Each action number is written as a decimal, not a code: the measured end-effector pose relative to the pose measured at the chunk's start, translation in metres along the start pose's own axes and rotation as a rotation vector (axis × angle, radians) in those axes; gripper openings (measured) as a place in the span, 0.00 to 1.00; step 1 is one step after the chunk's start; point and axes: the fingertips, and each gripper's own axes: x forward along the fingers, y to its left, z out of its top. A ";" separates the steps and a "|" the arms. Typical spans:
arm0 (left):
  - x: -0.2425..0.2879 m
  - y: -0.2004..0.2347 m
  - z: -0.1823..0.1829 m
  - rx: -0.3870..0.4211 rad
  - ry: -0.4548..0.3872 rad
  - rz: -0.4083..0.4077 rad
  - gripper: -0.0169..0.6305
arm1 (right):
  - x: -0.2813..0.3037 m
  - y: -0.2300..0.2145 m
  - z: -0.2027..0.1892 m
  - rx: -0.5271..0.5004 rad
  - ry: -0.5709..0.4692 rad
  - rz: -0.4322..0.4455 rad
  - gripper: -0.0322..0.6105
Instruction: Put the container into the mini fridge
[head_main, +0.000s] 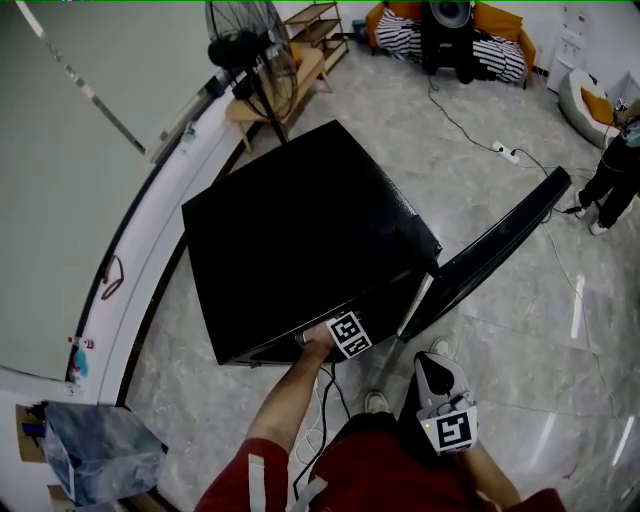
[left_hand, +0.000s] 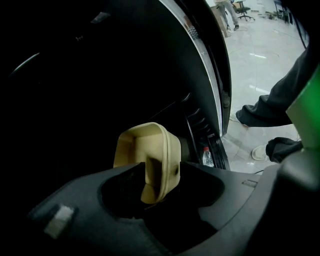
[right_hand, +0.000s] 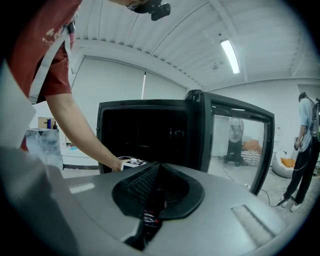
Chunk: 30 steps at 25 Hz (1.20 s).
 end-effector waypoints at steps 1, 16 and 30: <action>-0.001 0.000 -0.001 -0.004 -0.001 0.003 0.38 | 0.001 0.001 0.000 -0.002 0.001 0.004 0.05; -0.080 -0.009 -0.009 -0.360 -0.121 0.060 0.38 | 0.008 0.009 0.007 0.030 -0.039 0.004 0.05; -0.173 -0.083 -0.023 -0.603 -0.192 -0.008 0.37 | -0.002 -0.003 -0.002 0.027 -0.021 -0.011 0.05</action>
